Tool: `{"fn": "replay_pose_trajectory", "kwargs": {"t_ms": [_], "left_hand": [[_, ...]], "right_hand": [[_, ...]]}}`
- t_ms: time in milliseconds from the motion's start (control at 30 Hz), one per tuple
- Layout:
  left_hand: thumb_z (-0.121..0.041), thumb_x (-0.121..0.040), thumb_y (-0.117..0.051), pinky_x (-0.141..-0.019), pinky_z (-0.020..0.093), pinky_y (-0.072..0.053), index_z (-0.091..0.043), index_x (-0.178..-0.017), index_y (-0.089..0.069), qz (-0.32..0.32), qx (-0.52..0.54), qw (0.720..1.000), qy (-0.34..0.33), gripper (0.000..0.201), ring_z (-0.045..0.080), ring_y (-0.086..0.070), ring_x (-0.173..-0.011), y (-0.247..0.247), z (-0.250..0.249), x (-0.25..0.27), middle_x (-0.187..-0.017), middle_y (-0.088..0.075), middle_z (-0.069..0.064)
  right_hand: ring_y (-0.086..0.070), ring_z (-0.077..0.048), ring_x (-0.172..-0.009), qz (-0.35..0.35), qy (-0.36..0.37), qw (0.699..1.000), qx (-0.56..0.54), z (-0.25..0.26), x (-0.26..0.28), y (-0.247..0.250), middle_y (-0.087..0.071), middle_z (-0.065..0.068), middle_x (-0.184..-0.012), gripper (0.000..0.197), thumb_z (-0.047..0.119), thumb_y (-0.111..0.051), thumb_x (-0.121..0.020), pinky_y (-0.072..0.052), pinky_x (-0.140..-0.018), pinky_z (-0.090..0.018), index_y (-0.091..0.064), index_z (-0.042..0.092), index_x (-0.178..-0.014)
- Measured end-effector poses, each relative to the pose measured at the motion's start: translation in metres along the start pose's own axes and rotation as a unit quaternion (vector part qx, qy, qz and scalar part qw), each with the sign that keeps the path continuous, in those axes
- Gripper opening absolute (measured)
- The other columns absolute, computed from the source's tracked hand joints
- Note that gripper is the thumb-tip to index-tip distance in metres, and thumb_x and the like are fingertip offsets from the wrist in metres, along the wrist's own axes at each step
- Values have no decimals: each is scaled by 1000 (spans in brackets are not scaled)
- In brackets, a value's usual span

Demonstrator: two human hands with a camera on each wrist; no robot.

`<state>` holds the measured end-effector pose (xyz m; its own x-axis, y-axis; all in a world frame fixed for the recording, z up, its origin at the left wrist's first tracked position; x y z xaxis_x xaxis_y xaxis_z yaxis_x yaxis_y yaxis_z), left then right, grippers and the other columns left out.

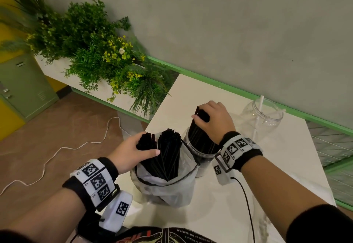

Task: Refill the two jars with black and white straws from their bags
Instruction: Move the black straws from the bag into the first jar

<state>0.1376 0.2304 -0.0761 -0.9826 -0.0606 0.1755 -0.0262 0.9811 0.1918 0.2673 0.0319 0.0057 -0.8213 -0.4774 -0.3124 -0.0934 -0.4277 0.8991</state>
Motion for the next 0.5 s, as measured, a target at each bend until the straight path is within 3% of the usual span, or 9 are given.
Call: {"fn": "replay_pose_trajectory", "kwargs": {"t_ms": [167,300,400,500], "left_hand": [[-17,-76,-78,-76,18,-48,-24,-98,-64,-3,-1,1000,-1,27,-3,-66,-83,0,0,-1,-84,-71,-21],[-17,-76,-78,-75,15,-48,-26,-98,-63,-5,-3,1000,-3,27,-4,-65,-83,0,0,-1,-85,-71,-23],[-16,-77,-77,-74,14,-48,-25,-98,-63,-4,4,1000,-2,27,-4,-65,-83,0,0,-1,-85,-71,-23],[-17,-76,-78,-76,17,-49,-25,-99,-64,-5,7,1000,0,28,-2,-66,-86,1,1,-1,-87,-72,-19]], "right_hand": [[-43,-27,-106,67,-31,996,43,-23,1,-15,-59,0,-112,26,38,-57,-91,-46,-88,-44,-63,22,-111],[-34,-29,-118,41,-35,997,50,-24,6,-16,-53,0,-124,26,37,-60,-89,-46,-91,-46,-65,23,-111],[-34,-28,-123,66,-76,994,38,-31,6,-20,-49,1,-130,32,43,-58,-89,-42,-96,-43,-61,26,-116],[-44,-25,-116,111,-81,991,4,-29,7,-25,-55,2,-124,33,42,-50,-93,-40,-94,-36,-54,27,-122]]}}
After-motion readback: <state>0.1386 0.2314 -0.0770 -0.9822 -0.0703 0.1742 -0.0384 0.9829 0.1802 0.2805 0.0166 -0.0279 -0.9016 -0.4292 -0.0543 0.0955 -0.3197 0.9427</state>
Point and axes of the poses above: each hand's wrist, its own x-axis away from the middle knuckle, its own y-axis out of the back of the hand, z = x × y, the point moved 9 cm from there along -x, towards the middle knuckle
